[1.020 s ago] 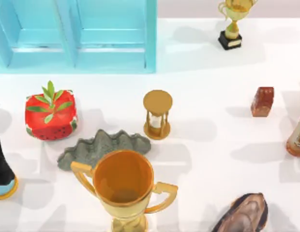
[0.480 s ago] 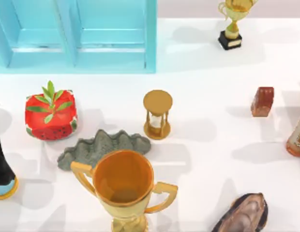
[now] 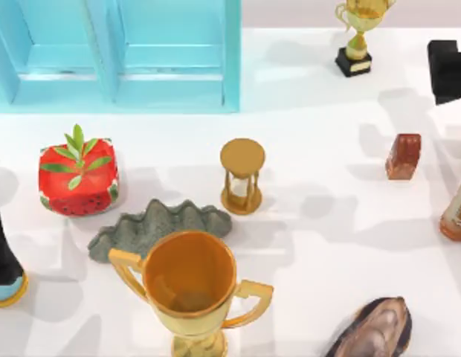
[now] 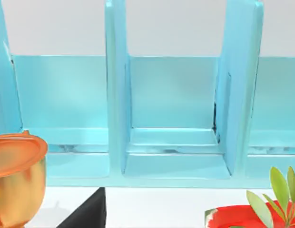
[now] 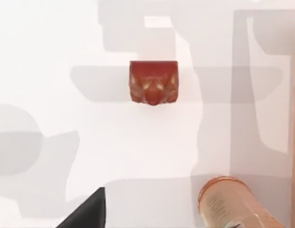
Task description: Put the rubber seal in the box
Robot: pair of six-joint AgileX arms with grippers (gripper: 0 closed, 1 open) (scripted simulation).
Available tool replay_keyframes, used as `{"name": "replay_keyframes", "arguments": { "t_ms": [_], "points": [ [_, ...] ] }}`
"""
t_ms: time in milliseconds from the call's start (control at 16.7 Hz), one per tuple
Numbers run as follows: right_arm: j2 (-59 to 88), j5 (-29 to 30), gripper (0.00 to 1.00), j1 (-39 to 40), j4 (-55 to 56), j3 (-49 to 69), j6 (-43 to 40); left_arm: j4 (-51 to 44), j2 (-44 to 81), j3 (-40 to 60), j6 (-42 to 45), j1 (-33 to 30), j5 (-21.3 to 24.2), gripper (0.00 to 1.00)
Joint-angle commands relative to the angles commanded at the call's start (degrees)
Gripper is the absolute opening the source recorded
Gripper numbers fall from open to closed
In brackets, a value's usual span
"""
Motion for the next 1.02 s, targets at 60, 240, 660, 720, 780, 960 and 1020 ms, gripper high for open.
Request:
{"name": "replay_keyframes", "arguments": {
  "t_ms": [60, 240, 660, 720, 780, 960, 1020],
  "points": [
    [4.92, 0.00, 1.00, 0.45, -3.20, 4.65, 0.50, 0.00, 0.00, 0.00, 0.00, 0.00, 0.00, 1.00],
    [17.94, -0.04, 1.00, 1.62, -11.26, 17.35, 1.84, 0.00, 0.00, 0.00, 0.00, 0.00, 0.00, 1.00],
    [31.79, -0.17, 1.00, 2.88, -19.54, 31.36, 3.24, 0.00, 0.00, 0.00, 0.00, 0.00, 0.00, 1.00],
    [31.79, -0.17, 1.00, 2.88, -19.54, 31.36, 3.24, 0.00, 0.00, 0.00, 0.00, 0.00, 0.00, 1.00],
    [31.79, -0.17, 1.00, 2.88, -19.54, 31.36, 3.24, 0.00, 0.00, 0.00, 0.00, 0.00, 0.00, 1.00],
    [31.73, -0.17, 1.00, 2.57, -19.26, 31.07, 3.18, 0.00, 0.00, 0.00, 0.00, 0.00, 0.00, 1.00],
    [31.83, -0.17, 1.00, 2.66, -18.54, 30.38, 3.11, 0.00, 0.00, 0.00, 0.00, 0.00, 0.00, 1.00]
  ]
}}
